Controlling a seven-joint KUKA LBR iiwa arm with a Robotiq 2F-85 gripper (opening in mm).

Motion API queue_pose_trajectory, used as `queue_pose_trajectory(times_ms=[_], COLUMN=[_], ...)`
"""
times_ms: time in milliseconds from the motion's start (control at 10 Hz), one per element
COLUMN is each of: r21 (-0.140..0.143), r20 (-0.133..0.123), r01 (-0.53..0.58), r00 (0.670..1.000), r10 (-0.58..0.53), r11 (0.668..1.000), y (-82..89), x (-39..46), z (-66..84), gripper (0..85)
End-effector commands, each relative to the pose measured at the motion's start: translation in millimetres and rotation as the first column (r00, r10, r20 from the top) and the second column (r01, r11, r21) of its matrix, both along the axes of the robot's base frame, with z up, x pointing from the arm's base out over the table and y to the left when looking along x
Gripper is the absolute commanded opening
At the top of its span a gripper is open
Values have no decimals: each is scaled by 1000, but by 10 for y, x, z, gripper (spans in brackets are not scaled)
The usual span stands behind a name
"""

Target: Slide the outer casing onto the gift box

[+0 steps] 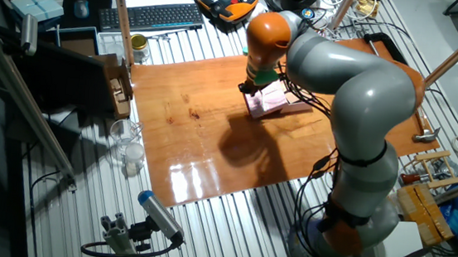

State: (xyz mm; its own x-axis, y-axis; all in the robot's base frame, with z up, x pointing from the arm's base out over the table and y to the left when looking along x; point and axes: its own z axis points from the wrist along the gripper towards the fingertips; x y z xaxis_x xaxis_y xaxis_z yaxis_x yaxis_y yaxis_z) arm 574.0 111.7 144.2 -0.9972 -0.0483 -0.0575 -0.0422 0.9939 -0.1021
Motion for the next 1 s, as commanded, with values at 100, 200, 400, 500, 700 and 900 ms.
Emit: queue_pose_trajectory(times_ms=[100, 200, 400, 500, 700, 900], r21=[-7, -22, -35, -53, -74, -70], r20=[10, 16, 25, 33, 35, 26], r01=[6, 5, 12, 16, 22, 17], r00=[1000, 1000, 1000, 999, 999, 1000], r10=[-6, -5, -11, -14, -19, -15], r11=[1000, 1000, 999, 998, 997, 997], y=[56, 82, 121, 165, 249, 305], x=[50, 71, 107, 110, 99, 81], z=[-77, -117, -212, -257, -282, -291], gripper=[0, 0, 0, 0, 0, 0])
